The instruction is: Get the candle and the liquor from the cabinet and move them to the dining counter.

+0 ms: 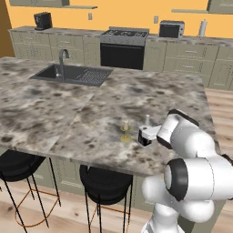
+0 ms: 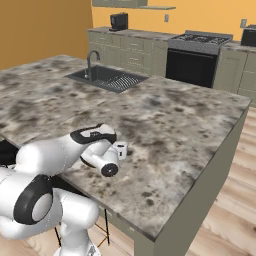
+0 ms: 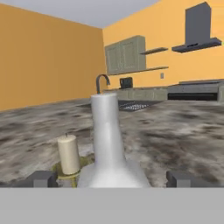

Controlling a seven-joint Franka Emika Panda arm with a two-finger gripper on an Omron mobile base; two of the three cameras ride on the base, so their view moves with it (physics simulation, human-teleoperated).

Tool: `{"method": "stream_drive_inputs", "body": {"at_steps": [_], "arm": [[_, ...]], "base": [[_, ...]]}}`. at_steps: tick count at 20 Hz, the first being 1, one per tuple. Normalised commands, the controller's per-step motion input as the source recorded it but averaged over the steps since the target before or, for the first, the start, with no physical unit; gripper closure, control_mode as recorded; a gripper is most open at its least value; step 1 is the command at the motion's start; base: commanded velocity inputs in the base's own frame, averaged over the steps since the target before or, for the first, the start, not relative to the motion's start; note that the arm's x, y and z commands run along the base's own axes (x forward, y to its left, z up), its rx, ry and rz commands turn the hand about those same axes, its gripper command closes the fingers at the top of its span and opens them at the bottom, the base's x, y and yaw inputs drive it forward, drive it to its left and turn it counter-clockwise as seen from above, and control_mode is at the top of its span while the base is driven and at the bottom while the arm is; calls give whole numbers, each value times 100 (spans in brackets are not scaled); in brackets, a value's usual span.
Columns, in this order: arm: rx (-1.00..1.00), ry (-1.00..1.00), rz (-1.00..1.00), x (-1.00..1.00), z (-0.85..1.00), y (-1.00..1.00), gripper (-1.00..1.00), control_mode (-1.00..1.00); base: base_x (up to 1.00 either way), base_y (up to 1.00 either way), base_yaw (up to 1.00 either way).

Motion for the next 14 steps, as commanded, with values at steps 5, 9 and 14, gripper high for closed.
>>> {"method": "stream_drive_inputs", "body": {"at_steps": [5, 9, 14], "arm": [[0, 25, -12, -25, 38, -1, -100, -100], [-1, 18, -4, -32, 46, 0, -100, -100], [0, 16, 0, -28, 44, -8, -100, -100]], "base": [[0, 0, 0], [0, 0, 0], [0, 0, 0]]}}
